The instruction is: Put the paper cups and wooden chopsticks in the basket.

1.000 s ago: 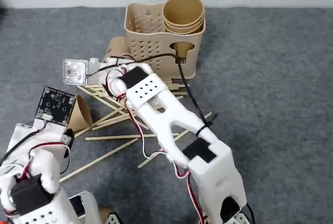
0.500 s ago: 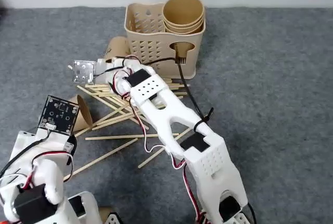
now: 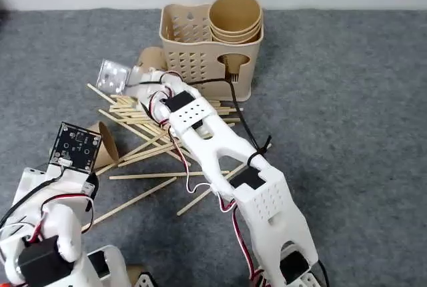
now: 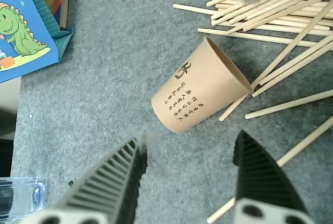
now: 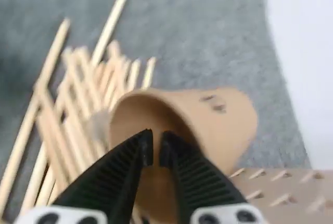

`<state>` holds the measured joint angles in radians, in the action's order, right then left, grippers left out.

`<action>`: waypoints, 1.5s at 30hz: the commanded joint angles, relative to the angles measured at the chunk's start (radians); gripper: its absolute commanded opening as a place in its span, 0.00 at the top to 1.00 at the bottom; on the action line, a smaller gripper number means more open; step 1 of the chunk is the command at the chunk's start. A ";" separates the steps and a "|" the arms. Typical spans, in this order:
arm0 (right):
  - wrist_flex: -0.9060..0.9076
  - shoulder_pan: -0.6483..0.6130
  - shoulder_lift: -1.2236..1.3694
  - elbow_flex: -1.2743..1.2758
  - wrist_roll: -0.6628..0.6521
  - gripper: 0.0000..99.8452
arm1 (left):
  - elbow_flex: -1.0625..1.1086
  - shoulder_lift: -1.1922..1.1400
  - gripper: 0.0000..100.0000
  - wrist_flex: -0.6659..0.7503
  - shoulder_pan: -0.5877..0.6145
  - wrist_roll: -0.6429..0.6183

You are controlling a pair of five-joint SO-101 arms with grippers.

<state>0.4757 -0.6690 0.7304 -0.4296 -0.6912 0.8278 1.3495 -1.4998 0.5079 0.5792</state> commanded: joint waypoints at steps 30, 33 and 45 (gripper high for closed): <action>0.289 -0.064 -0.309 -0.043 0.129 0.97 | -0.002 0.008 0.74 -0.005 -0.005 0.006; 0.384 -0.058 -0.311 -0.048 -0.078 0.84 | -0.002 0.008 0.74 -0.005 -0.005 0.006; 0.266 -0.028 -0.228 -0.048 -0.305 0.80 | -0.002 0.008 0.74 -0.005 -0.005 0.006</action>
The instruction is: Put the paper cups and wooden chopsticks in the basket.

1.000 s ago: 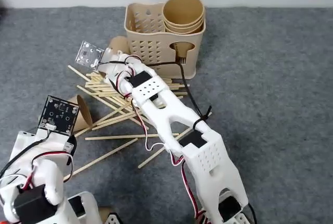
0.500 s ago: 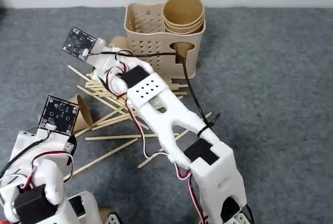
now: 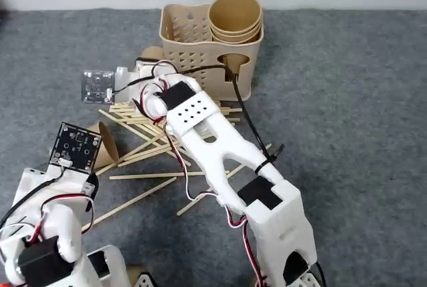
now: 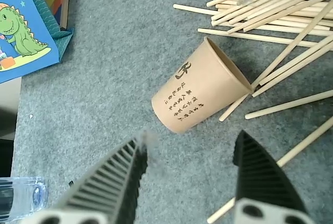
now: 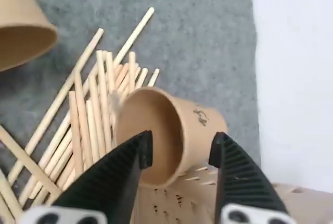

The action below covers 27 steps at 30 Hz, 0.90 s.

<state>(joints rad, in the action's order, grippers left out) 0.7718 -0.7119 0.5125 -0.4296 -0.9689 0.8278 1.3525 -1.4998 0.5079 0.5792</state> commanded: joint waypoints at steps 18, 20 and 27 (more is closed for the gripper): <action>-0.176 0.077 0.216 -0.178 -0.118 0.81 | 0.001 0.005 0.74 -0.006 -0.005 0.006; -0.176 0.077 0.252 -0.219 -0.118 0.81 | 0.001 0.005 0.74 -0.006 -0.005 0.006; -0.179 0.073 0.387 -0.381 -0.074 0.89 | -0.001 0.005 0.74 -0.006 -0.005 0.006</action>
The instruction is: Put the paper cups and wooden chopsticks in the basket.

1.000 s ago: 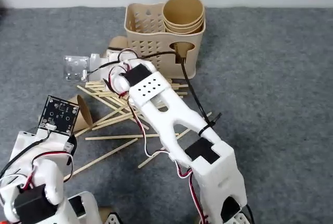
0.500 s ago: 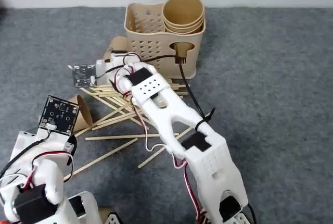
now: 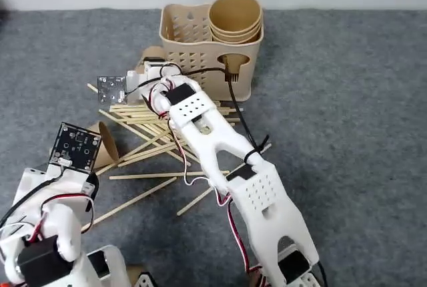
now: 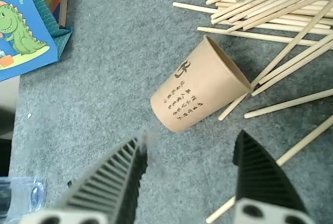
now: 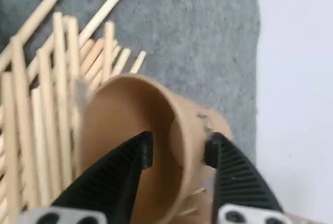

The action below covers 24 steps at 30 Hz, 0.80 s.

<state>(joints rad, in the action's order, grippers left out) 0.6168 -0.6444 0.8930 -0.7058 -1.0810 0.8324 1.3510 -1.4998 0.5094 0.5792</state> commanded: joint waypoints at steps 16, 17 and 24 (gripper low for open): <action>0.245 -0.035 0.105 -0.612 0.466 0.99 | -0.007 0.006 0.74 -0.006 -0.003 0.005; 0.292 -0.038 0.108 -0.655 0.466 0.99 | -0.007 0.006 0.74 -0.006 -0.003 0.005; 0.588 -0.074 0.110 -0.931 0.529 0.99 | -0.004 0.006 0.74 -0.006 -0.006 0.005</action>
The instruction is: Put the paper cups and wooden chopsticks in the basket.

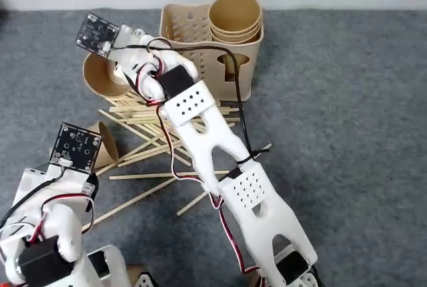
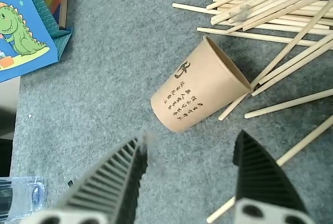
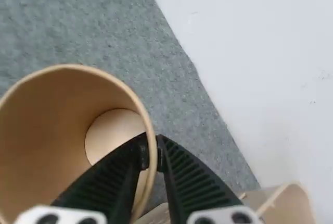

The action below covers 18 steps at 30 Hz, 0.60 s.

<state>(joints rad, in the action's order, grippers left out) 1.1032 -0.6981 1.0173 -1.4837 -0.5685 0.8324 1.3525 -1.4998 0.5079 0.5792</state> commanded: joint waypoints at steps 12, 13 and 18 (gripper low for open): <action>0.259 0.013 -0.277 -0.196 0.014 0.99 | 0.021 0.006 0.74 -0.006 -0.003 0.003; 0.266 0.028 -0.295 -0.196 0.003 0.99 | 0.021 0.006 0.74 -0.006 -0.003 0.003; 0.257 0.151 -0.360 -0.196 -0.046 0.99 | 0.016 0.006 0.74 -0.006 -0.003 0.003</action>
<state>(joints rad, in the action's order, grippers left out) 1.3610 -0.6229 0.7564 -1.6295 -0.5915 0.8569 1.3525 -1.4998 0.5079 0.5792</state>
